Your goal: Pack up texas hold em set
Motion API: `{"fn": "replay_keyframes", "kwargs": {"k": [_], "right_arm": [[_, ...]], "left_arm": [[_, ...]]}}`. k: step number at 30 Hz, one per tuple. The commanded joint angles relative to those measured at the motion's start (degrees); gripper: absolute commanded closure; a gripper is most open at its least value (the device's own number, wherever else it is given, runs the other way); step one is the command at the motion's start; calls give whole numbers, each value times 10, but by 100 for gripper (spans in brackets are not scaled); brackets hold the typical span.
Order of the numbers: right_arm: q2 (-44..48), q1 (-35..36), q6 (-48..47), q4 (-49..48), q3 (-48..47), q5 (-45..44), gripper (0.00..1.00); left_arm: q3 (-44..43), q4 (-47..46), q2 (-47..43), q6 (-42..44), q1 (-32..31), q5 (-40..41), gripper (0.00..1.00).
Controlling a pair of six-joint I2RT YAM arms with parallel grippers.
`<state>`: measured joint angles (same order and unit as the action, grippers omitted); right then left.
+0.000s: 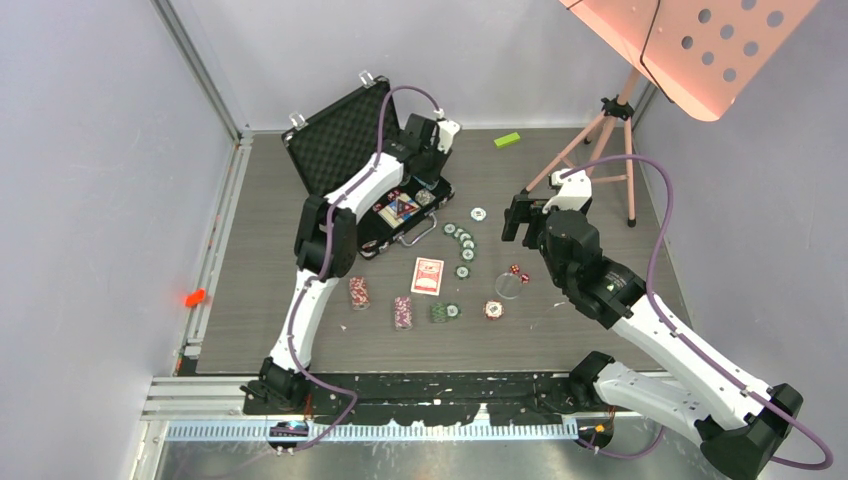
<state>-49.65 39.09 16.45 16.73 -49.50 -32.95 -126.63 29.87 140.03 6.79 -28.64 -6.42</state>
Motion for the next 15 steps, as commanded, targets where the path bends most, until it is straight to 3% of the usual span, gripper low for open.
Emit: {"fn": "replay_keyframes", "kwargs": {"k": [1, 8, 15], "right_arm": [[4, -1, 5, -21, -15, -5, 7], [5, -1, 6, -21, -14, -4, 7], [-5, -1, 8, -15, -20, -1, 6]], "left_arm": [[-24, -15, 3, 20, -6, 16, 74], [-20, -20, 0, 27, -9, 28, 75], [3, -43, -28, 29, -11, 42, 69]]}}
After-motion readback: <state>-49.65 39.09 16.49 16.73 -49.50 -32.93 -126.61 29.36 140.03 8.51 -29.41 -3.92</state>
